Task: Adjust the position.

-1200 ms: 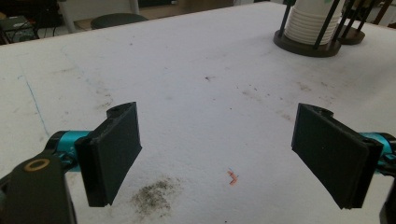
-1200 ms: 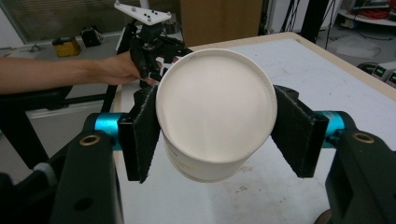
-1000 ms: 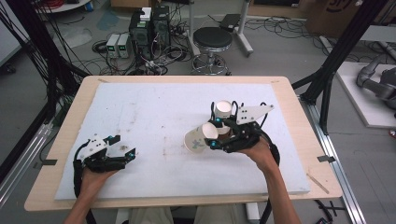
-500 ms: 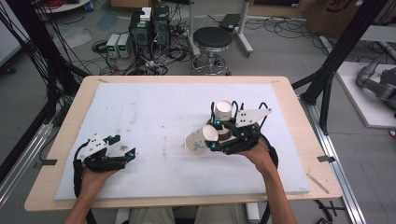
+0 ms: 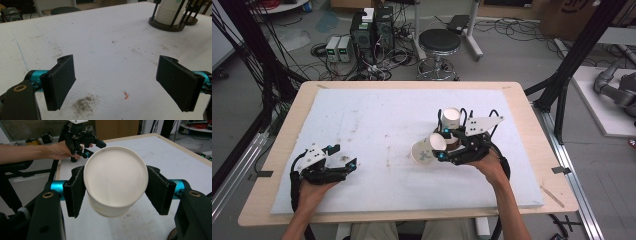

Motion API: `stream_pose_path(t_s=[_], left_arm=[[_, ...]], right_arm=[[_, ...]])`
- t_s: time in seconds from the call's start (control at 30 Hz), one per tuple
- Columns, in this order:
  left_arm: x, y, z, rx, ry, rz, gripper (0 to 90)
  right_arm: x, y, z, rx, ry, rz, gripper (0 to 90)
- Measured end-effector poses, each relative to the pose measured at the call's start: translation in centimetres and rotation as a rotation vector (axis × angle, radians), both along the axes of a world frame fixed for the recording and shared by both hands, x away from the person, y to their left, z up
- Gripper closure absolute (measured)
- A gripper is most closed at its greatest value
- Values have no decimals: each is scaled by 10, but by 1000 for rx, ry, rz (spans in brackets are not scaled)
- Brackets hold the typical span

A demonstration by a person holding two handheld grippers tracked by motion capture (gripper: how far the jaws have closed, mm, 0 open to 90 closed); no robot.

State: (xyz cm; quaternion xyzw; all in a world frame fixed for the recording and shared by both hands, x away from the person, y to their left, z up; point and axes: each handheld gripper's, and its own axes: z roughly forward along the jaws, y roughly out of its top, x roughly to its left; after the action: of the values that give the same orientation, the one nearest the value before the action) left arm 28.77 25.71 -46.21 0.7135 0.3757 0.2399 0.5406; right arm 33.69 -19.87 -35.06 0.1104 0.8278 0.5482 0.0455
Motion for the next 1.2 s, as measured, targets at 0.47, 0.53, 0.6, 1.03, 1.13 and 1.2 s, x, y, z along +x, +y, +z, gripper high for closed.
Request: stream_pose_path(t_s=[0.47, 0.53, 0.6, 1.03, 1.13, 1.2], left_arm=[[9, 8, 28, -30, -17, -156, 160], [11, 7, 34, -36, -20, -198, 160], [15, 6, 40, -42, -25, -258, 159], [35, -26, 57, -86, -26, -553, 160], [38, -37, 58, -93, -32, -593, 159], [40, -47, 60, -98, -35, -619, 159]], right_arm=[[5, 1, 0, 21, 19, 23, 372], [6, 3, 0, 17, 21, 31, 372], [6, 4, 0, 20, 16, 36, 372], [6, 8, 3, 19, 23, 98, 373], [7, 9, 3, 19, 17, 115, 373], [8, 10, 3, 18, 19, 123, 373]])
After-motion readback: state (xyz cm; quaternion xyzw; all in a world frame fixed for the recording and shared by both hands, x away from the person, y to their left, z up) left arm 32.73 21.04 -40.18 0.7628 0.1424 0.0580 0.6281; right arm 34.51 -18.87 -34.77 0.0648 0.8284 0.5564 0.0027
